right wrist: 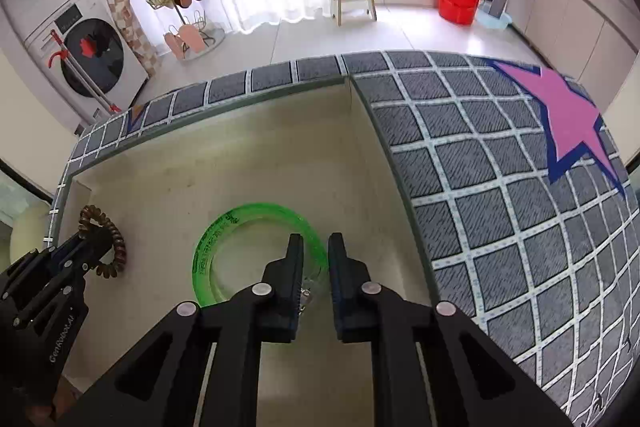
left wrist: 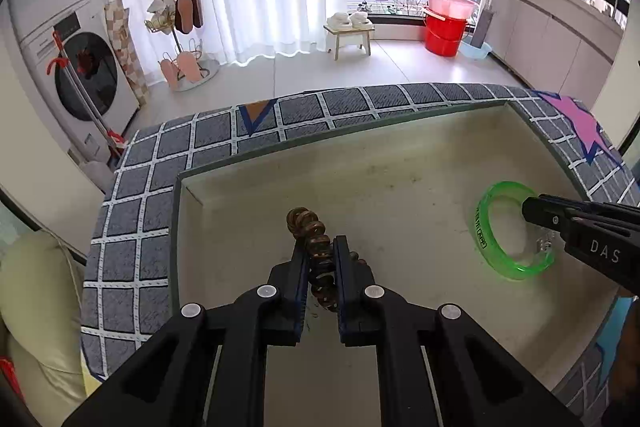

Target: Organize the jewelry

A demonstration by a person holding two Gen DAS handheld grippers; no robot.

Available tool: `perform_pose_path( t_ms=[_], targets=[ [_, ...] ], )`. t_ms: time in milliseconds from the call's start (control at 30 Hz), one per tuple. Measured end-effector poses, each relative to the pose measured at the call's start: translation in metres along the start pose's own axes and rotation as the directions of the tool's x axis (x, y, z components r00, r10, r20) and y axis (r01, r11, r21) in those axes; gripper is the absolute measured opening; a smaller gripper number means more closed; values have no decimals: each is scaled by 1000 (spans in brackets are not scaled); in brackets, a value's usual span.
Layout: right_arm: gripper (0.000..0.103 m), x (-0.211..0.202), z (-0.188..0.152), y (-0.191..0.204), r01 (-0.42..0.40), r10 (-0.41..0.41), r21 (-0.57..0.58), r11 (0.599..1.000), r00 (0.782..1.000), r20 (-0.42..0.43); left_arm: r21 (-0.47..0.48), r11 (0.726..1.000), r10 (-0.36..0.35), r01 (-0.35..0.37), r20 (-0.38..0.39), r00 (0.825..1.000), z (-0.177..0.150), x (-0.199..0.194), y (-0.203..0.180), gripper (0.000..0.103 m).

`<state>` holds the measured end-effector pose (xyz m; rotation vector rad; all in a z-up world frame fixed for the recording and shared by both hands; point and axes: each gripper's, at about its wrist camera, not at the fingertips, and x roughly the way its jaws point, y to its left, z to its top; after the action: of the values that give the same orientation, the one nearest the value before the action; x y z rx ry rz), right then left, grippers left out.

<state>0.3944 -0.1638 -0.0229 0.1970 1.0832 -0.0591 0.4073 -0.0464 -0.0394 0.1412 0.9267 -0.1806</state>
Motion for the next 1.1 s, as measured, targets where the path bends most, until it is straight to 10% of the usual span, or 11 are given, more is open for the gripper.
perform_pose_path(
  t_ms=[367, 400, 467, 500, 733, 867, 1100],
  targets=[
    [38, -26, -1, -9, -58, 54, 59, 997, 997, 56, -2, 1000, 15, -15, 1, 1000, 0, 0, -2, 26],
    [40, -29, -1, -9, -60, 56, 65, 996, 997, 60, -1, 1000, 17, -17, 0, 1000, 0, -1, -2, 32],
    [41, -34, -3, -10, -66, 61, 73, 995, 996, 68, -3, 999, 40, -40, 2, 999, 1, -2, -1, 97],
    [41, -36, -4, -11, -69, 64, 74, 995, 996, 69, -22, 999, 48, -48, 29, 998, 1, -8, 1, 103],
    [43, -54, -15, -14, -91, 84, 89, 992, 994, 76, 10, 997, 77, -78, 102, 992, 2, -33, -3, 103],
    [96, -76, -27, -15, -147, 137, 87, 985, 984, 112, 6, 998, 67, -69, 135, 989, -4, -59, 1, 103],
    [103, -130, -56, -18, -231, 211, 65, 971, 950, 231, 17, 1000, 12, -15, 171, 985, -43, -109, 9, 103]
  ],
)
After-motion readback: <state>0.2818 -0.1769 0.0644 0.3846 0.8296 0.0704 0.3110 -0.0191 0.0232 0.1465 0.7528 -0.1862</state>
